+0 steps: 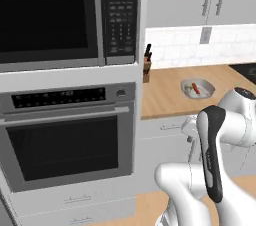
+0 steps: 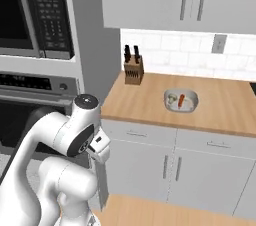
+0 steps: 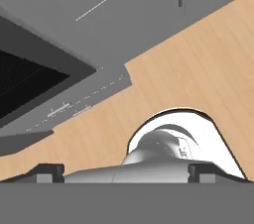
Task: Take the meat container that has the steak and place it on the second highest rack of the freezer. Then take the vegetable container that has the carrot and mushroom and place it on the highest rack of the freezer.
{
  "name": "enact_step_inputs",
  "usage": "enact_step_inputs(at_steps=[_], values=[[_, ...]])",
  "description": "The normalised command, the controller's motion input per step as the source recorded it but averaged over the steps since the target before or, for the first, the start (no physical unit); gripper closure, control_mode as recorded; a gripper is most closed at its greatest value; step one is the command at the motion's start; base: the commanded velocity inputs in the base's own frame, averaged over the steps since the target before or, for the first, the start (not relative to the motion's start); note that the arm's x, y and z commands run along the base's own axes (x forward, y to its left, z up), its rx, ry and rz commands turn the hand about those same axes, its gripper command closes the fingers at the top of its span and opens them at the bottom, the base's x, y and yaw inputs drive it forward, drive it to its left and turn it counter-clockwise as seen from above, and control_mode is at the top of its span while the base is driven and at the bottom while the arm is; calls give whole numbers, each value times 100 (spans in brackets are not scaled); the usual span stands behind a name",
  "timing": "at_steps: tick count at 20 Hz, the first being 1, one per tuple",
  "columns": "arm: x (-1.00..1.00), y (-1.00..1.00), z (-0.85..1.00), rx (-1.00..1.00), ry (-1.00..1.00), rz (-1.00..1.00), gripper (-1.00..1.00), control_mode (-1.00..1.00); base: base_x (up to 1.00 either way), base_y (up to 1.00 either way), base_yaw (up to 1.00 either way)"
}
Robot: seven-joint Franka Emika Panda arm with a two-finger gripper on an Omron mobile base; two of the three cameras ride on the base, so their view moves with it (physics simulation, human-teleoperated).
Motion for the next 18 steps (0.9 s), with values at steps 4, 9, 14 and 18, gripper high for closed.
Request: enact_step_inputs(at_steps=[4, 9, 14, 18], values=[[0, 0, 0, 0, 0, 0, -100, 100, 40, -100, -1], [0, 0, 0, 0, 0, 0, -100, 100, 83, -100, 0], [0, 0, 0, 0, 0, 0, -100, 100, 70, -44, 0], [0, 0, 0, 0, 0, 0, -100, 100, 34, 0, 0]])
